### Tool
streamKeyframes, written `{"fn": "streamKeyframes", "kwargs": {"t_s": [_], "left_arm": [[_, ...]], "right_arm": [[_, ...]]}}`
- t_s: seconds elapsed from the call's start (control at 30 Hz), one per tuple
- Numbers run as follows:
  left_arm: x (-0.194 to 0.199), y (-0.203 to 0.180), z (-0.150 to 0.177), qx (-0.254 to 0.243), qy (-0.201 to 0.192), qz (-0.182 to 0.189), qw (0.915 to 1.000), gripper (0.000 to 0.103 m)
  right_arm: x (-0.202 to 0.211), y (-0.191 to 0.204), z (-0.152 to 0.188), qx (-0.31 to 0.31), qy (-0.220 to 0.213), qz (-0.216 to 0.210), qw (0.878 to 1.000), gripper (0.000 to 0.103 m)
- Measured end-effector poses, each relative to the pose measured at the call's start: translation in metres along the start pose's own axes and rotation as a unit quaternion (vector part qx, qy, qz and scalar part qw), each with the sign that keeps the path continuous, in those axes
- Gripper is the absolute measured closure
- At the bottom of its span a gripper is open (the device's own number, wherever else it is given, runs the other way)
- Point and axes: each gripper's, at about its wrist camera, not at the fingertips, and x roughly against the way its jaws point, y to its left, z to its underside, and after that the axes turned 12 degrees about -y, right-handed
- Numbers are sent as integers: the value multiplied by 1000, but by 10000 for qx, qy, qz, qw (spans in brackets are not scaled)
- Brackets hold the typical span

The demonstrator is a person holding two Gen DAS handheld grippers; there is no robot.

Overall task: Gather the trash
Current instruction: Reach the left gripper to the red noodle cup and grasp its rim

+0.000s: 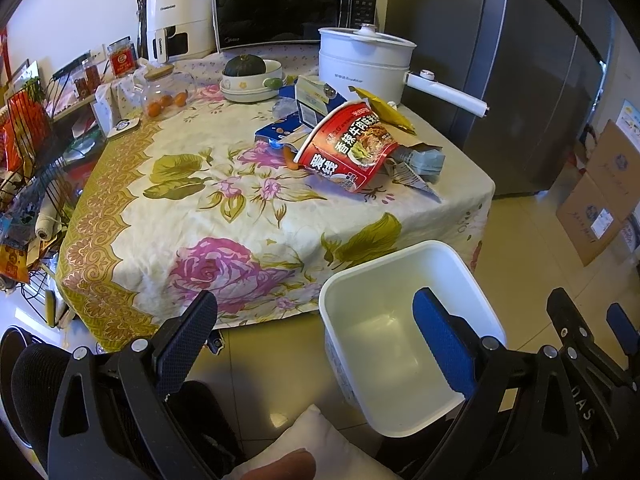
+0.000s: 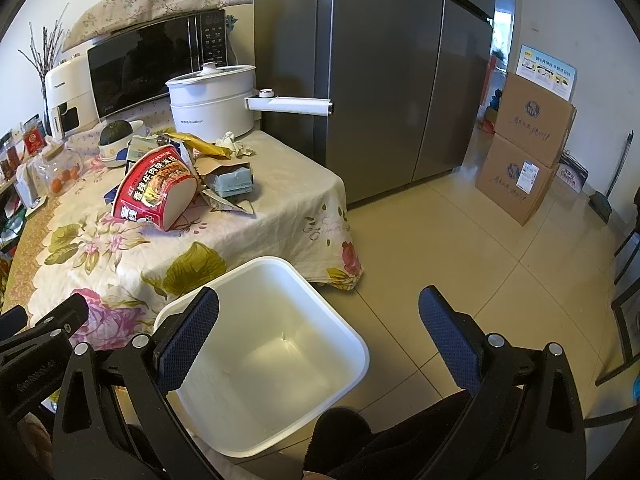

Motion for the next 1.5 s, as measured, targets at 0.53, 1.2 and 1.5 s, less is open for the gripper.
{"fn": "streamKeyframes", "kwargs": {"t_s": [0.53,1.2,1.5], "left_arm": [[-43,10,-5,153,498,-165,9985,8],[-125,44,-128,356,-400,1319,9898,7],[-184,5,-136,-779,492,2032,9748,7]], "right_arm": [[-37,8,-10,-68,524,-271,9982,7],[-118,50,-80,352,346,-516,9975,7],[-179,6,-71,-871,1192,-743,9862,7]]}}
